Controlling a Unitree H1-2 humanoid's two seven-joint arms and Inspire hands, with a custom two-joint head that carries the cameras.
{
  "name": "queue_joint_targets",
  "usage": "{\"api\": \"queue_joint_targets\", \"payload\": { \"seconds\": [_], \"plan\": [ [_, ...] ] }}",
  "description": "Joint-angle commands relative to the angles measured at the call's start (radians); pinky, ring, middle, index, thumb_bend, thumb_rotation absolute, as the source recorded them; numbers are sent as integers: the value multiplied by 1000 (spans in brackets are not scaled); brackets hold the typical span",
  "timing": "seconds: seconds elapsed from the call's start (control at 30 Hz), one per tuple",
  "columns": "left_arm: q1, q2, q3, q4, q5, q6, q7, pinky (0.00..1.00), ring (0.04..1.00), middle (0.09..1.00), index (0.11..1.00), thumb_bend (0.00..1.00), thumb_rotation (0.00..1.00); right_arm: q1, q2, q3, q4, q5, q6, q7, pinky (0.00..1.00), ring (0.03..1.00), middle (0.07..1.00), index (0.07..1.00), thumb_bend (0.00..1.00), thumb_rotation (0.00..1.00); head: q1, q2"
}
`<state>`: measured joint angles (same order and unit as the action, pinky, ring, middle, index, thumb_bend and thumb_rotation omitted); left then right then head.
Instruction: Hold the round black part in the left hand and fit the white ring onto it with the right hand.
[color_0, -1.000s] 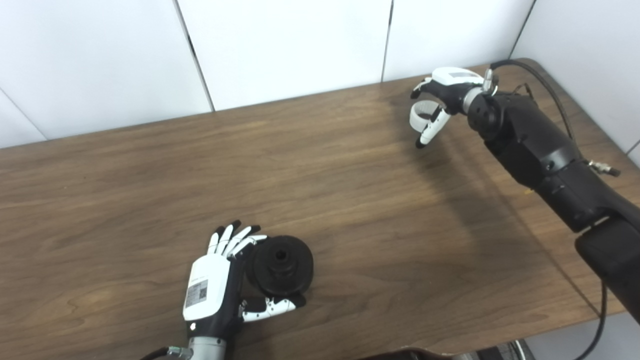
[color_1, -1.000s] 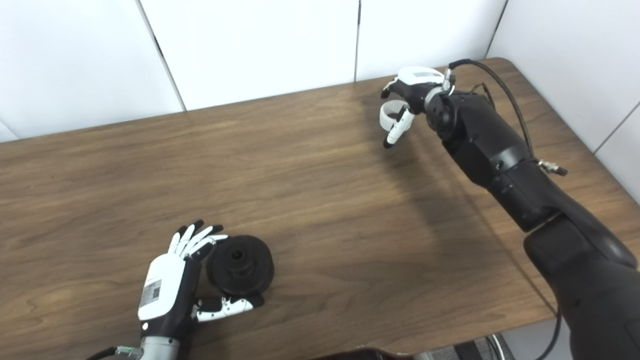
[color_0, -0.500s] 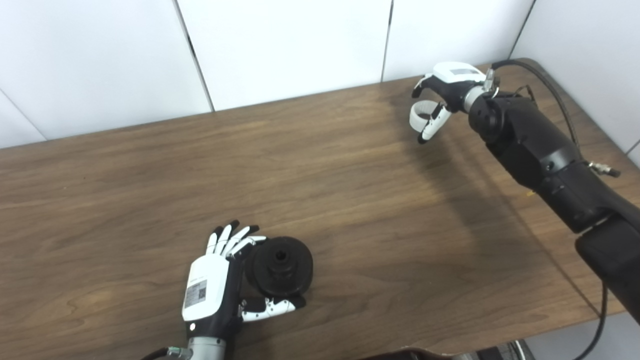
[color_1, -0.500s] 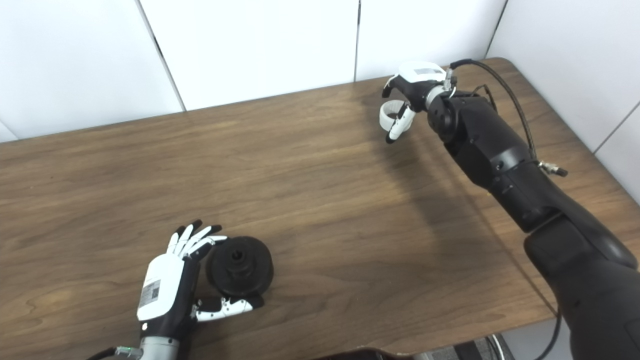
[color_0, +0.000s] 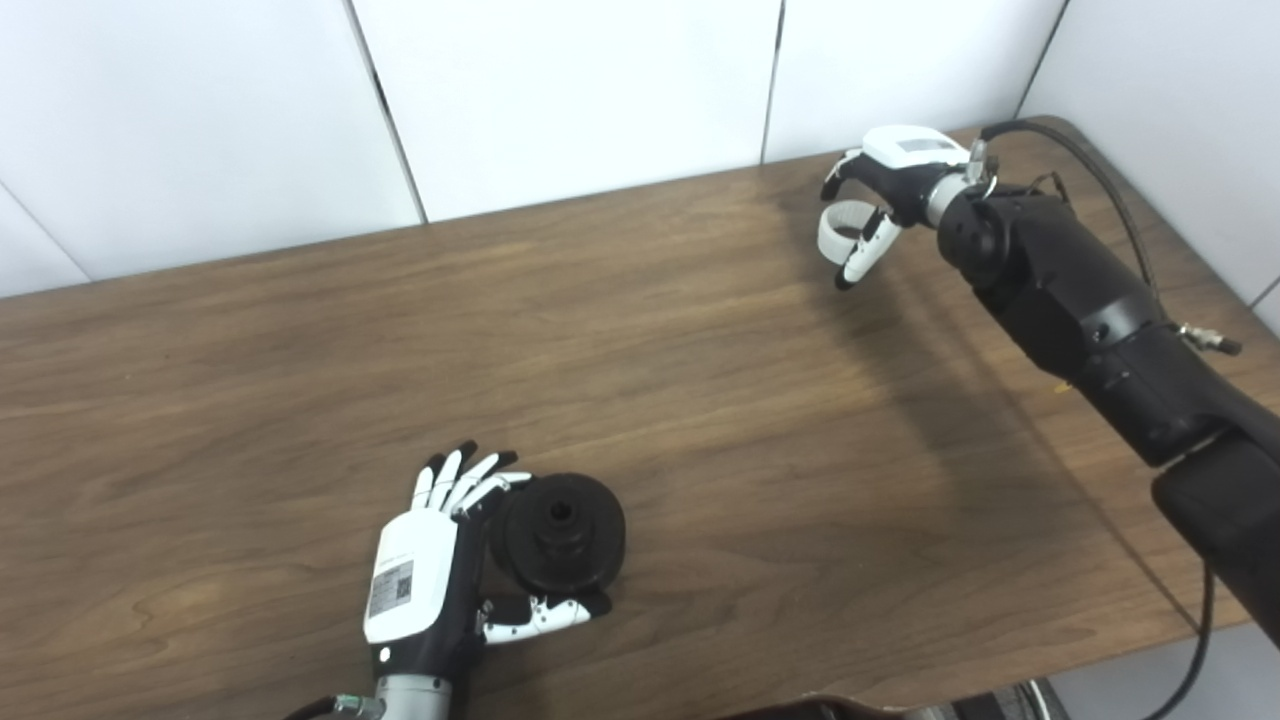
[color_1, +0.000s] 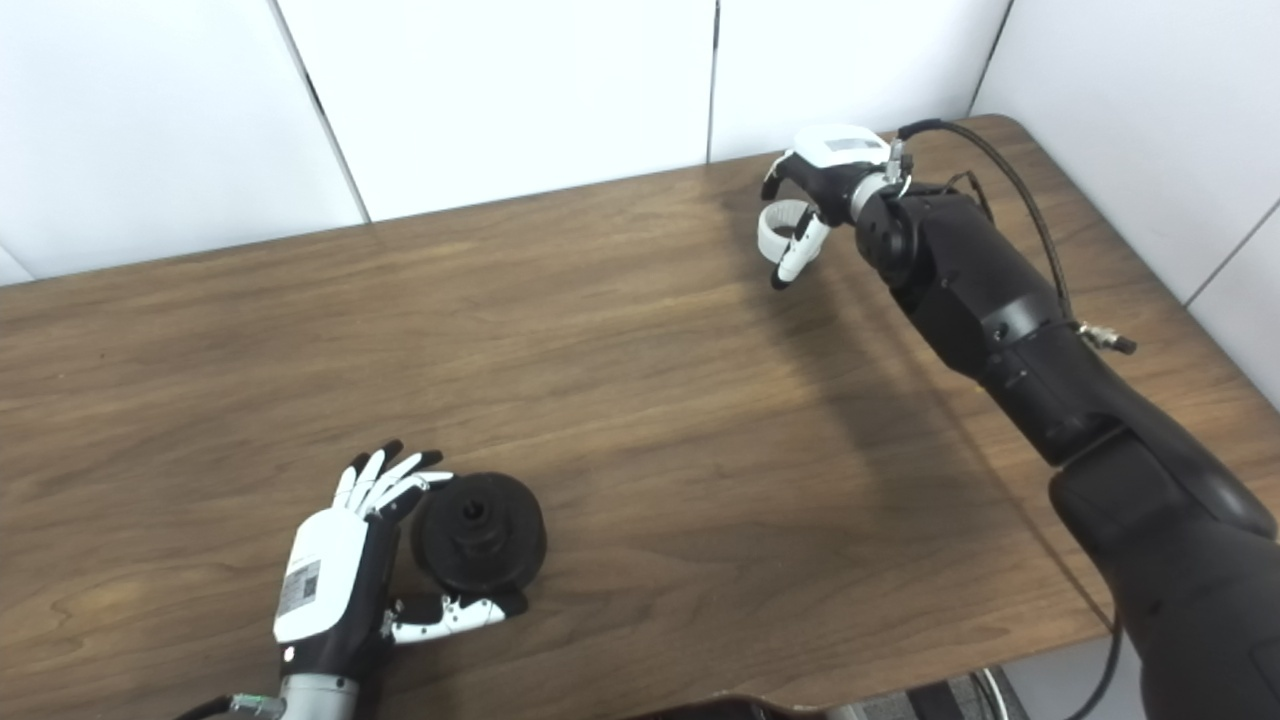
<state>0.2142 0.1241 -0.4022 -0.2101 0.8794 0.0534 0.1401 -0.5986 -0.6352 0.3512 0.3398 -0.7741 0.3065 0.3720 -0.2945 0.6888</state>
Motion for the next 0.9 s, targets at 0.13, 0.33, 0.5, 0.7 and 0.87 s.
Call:
{"api": "queue_joint_targets", "payload": {
  "seconds": [0.13,0.33,0.5,0.7,0.87],
  "plan": [
    [43,-1,-13,31,17,27,-27,1000,962,851,486,521,63,-38,-35,-13,-2,-19,6,-9,963,974,930,767,839,234,1,1],
    [46,-1,-14,24,15,28,-28,1000,961,849,485,521,63,-30,-42,-10,3,-22,8,-5,962,973,926,770,837,240,3,1],
    [46,-1,-17,23,22,32,-27,1000,960,849,485,521,64,-27,-47,-11,2,-22,10,1,967,975,926,773,833,247,3,1],
    [46,-2,-18,17,18,35,-31,1000,961,851,486,521,64,-26,-48,-9,-1,-26,9,3,964,977,926,774,815,243,3,2],
    [45,0,-22,14,28,41,-34,1000,964,854,486,521,64,-30,-45,-6,2,-28,12,5,965,973,924,766,810,236,4,2]
  ]
}}
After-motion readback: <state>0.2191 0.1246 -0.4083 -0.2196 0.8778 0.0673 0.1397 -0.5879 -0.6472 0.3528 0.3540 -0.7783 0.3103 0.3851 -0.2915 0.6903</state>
